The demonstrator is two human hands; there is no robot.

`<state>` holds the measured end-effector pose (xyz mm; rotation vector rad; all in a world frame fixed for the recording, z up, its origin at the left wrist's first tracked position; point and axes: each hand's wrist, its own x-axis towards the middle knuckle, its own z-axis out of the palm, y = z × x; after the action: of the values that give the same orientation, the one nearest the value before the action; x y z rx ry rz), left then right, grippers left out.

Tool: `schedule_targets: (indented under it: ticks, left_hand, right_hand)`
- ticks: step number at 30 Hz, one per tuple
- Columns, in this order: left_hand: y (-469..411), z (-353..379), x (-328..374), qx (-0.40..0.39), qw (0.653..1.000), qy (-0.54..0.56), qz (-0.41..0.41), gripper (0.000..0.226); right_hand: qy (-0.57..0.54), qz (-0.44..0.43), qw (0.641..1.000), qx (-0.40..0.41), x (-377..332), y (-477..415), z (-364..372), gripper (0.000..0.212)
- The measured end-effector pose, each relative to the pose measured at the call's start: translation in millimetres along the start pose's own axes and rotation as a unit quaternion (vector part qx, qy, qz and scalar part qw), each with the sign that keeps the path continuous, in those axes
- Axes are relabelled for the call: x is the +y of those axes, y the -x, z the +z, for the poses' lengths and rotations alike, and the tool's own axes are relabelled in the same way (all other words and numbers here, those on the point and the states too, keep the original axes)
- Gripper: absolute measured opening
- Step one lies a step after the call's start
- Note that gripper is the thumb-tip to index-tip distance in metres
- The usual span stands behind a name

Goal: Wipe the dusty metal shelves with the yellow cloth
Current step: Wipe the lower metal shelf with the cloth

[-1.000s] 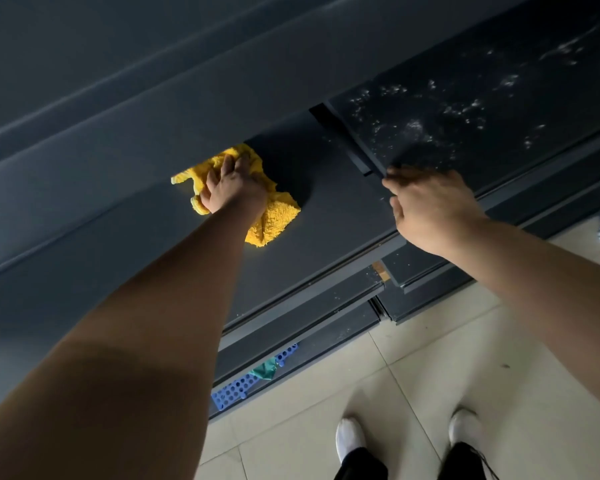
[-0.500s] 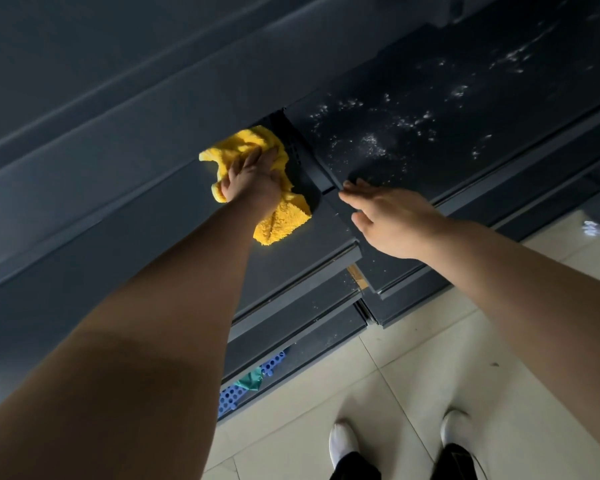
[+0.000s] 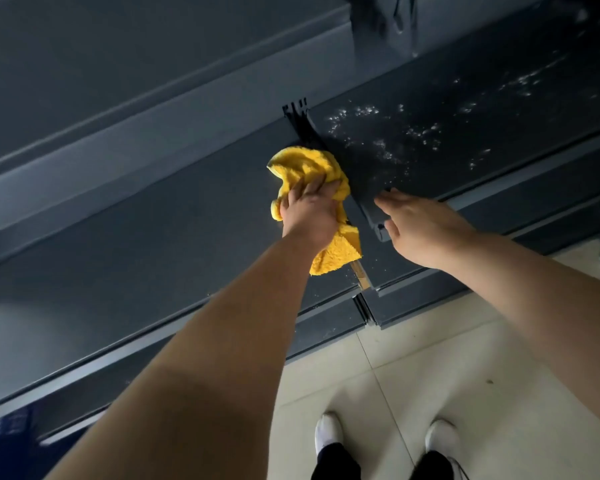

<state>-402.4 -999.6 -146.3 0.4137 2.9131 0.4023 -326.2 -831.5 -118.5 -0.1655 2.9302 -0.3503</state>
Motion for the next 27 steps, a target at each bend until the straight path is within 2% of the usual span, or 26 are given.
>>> schedule_targets:
  ticks: [10,16,23,27]
  left_hand:
    - [75.3,1.9,-13.7,0.045,0.997,0.052,-0.028,0.050]
    - [114.5,-12.0,-75.9,0.044,0.992,0.038,-0.108,0.055]
    - [152.1,-26.9,-151.2,0.036,0.985,0.055,-0.162,0.053]
    - [175.3,-35.0,-191.1,0.035,0.976,0.073,-0.204,0.055]
  right_hand:
    - [0.029,-0.061,0.997,-0.046,-27.5,14.3,-10.7,0.053]
    - [0.027,-0.086,0.994,-0.068,-81.7,12.7,2.0,0.053]
    - [0.040,-0.103,0.991,-0.079,-148.0,7.1,26.4,0.043]
    - [0.058,-0.113,0.987,-0.098,-177.2,11.3,38.4,0.046]
